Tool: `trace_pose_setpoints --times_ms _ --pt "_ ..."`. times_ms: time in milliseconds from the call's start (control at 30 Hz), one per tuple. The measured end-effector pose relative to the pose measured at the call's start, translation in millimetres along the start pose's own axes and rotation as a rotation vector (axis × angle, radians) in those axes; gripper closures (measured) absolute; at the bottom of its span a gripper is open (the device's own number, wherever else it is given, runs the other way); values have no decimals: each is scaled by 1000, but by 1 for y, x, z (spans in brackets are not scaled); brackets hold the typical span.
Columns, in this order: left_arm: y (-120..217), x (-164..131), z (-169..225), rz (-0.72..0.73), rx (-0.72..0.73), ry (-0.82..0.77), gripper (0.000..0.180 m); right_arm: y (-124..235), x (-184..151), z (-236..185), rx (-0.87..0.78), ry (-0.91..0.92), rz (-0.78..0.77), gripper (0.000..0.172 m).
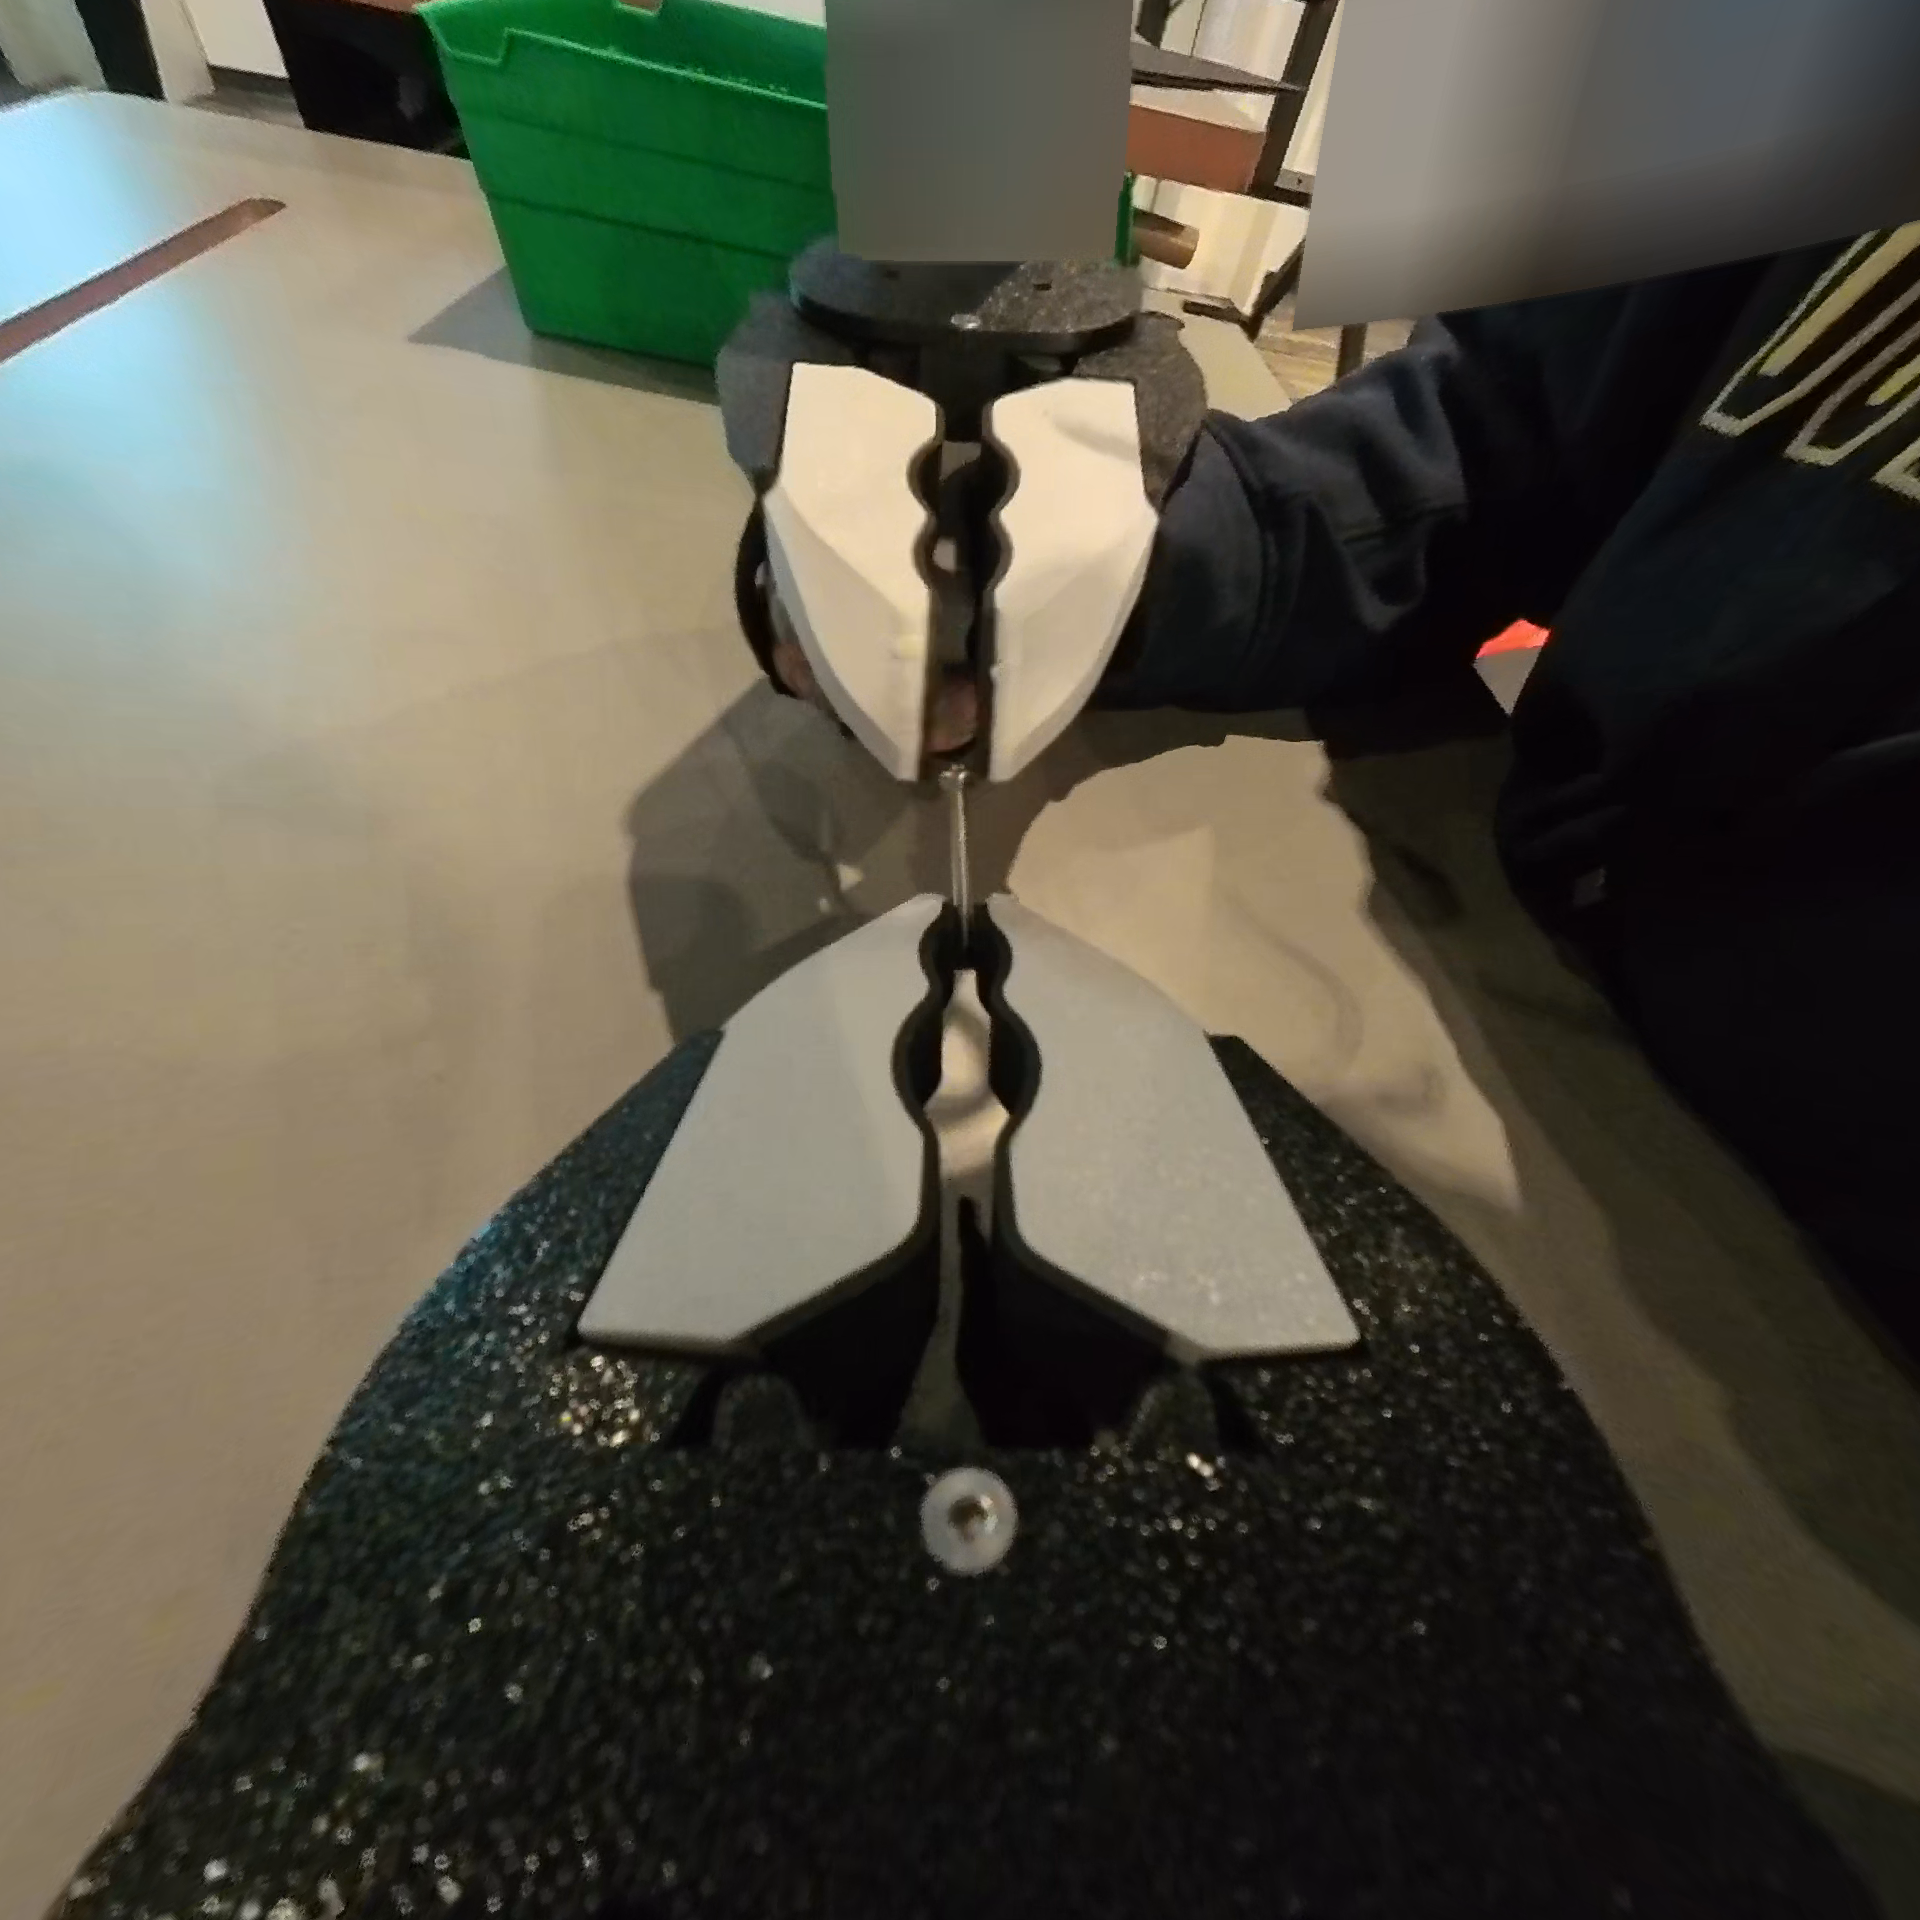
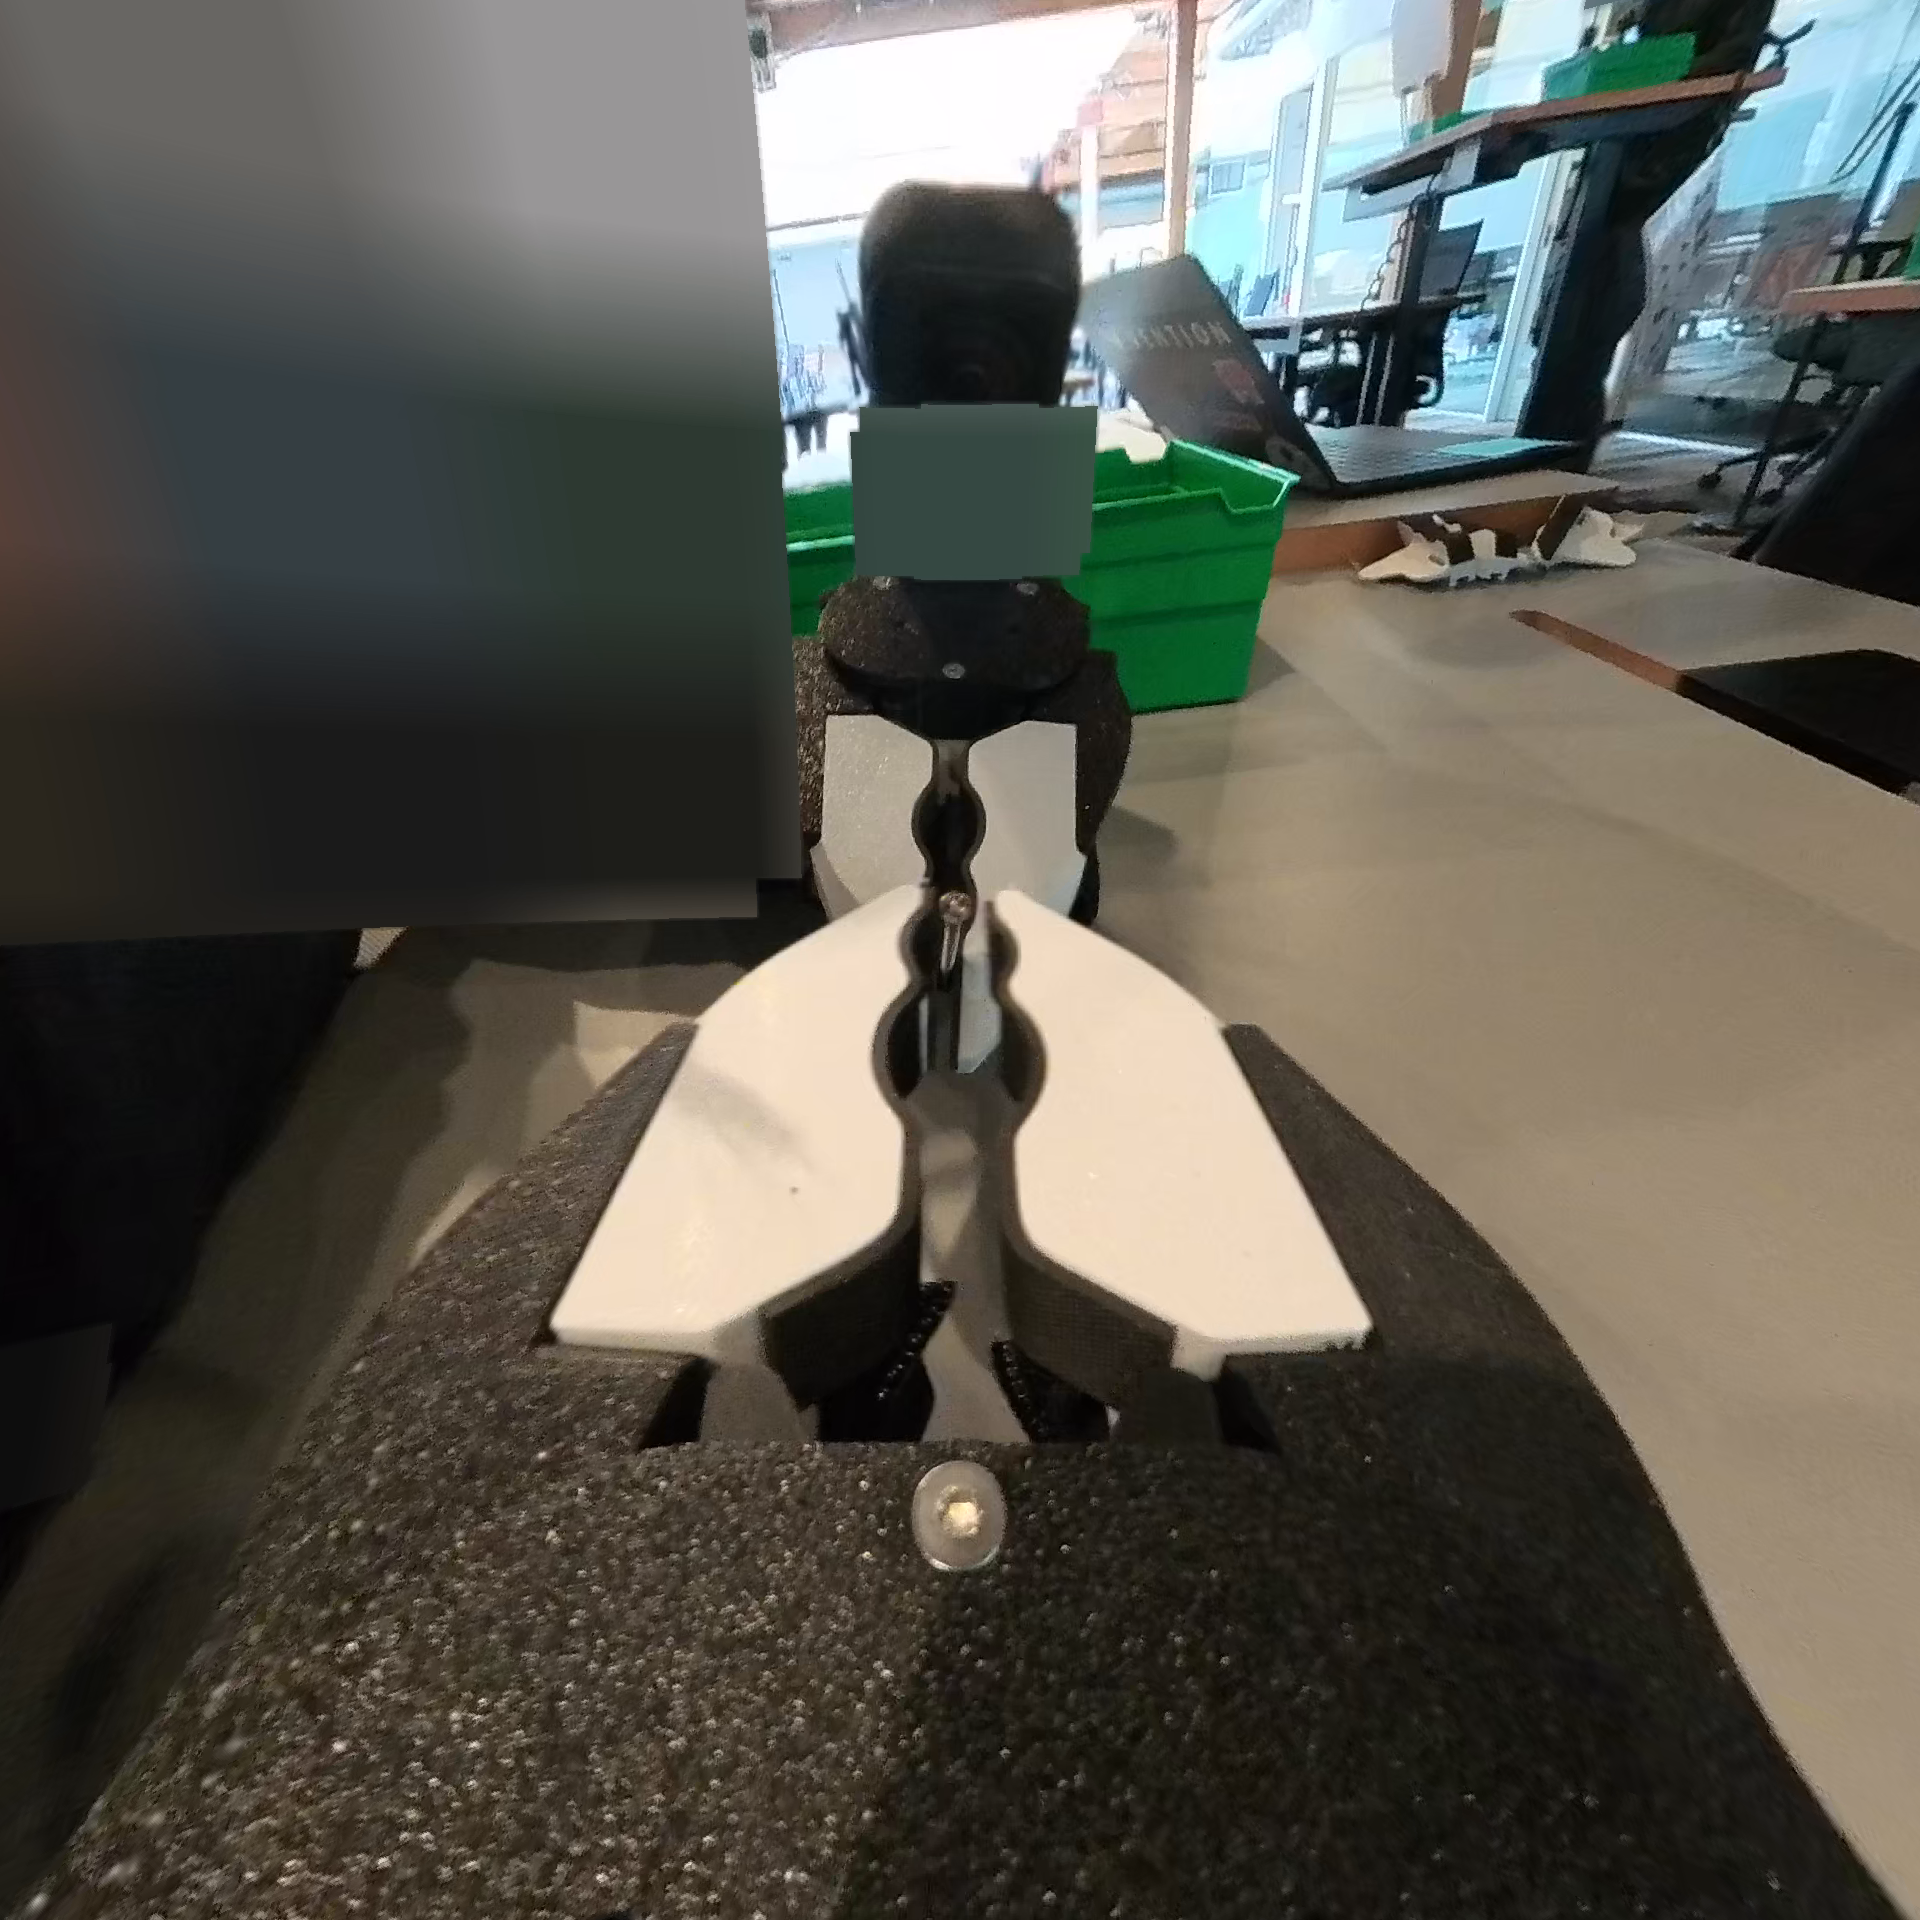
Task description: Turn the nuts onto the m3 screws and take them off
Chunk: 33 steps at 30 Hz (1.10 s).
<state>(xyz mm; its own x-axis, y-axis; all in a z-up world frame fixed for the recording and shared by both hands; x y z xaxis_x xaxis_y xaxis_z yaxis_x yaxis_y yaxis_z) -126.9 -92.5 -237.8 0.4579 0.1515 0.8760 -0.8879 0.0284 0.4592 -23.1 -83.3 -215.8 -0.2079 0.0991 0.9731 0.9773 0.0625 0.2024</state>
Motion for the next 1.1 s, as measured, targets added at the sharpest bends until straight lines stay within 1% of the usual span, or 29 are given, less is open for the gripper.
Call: trace_pose_setpoints --times_ms 33,100,167,200,267,400,500,533,667,767,833,867,967,1000,1100 --pt "0 0 1 -2 4 -6 178 1 0 0 3 -12 8 159" --pt "-1 0 1 -9 8 -16 178 -1 0 0 16 -29 -6 155" --pt "-1 0 1 -11 11 -18 178 -5 -1 -1 22 -28 -30 155" --pt "-1 0 1 -9 11 -18 178 -7 0 -3 31 -28 -30 156" --pt "-1 0 1 -6 10 -17 178 -10 -1 -5 25 -21 -40 166" --pt "-3 -1 2 -23 25 -30 178 -8 -2 -4 8 -8 -72 167" --pt "-3 0 2 -17 75 -47 177 -9 0 -3 -27 39 -103 167" --pt "-3 0 2 -15 91 -50 175 -10 1 -5 -36 49 -117 167" --pt "-6 -1 2 -45 152 -71 157 -11 3 -6 -70 91 -159 166" --pt "-10 -1 5 -53 172 -101 160 -11 4 -6 -98 139 -207 167" --pt "-11 0 5 -59 183 -105 169 -11 5 -8 -95 148 -217 167" --pt "-12 0 5 -59 194 -109 176 -12 6 -9 -93 147 -217 167" --pt "-11 2 5 -38 219 -113 177 -13 7 -11 -89 140 -189 166" --pt "-11 3 5 -21 218 -101 178 -12 7 -11 -92 135 -159 166" --pt "-6 6 4 39 195 -56 178 -7 7 -10 -73 61 -48 157"
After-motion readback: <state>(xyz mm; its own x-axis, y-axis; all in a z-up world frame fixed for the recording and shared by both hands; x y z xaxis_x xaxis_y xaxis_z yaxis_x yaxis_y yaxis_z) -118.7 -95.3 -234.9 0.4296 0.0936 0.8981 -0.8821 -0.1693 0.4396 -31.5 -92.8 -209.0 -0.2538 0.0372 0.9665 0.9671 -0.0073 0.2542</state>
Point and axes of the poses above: each gripper's, where its closed fingertips meet, y back along the fingers, x out of its top, z = x × y across the jaws, the point moved 6 cm from there along y, back along the fingers, and after that the axes turned 8 degrees about -z, right-handed, at the moved point
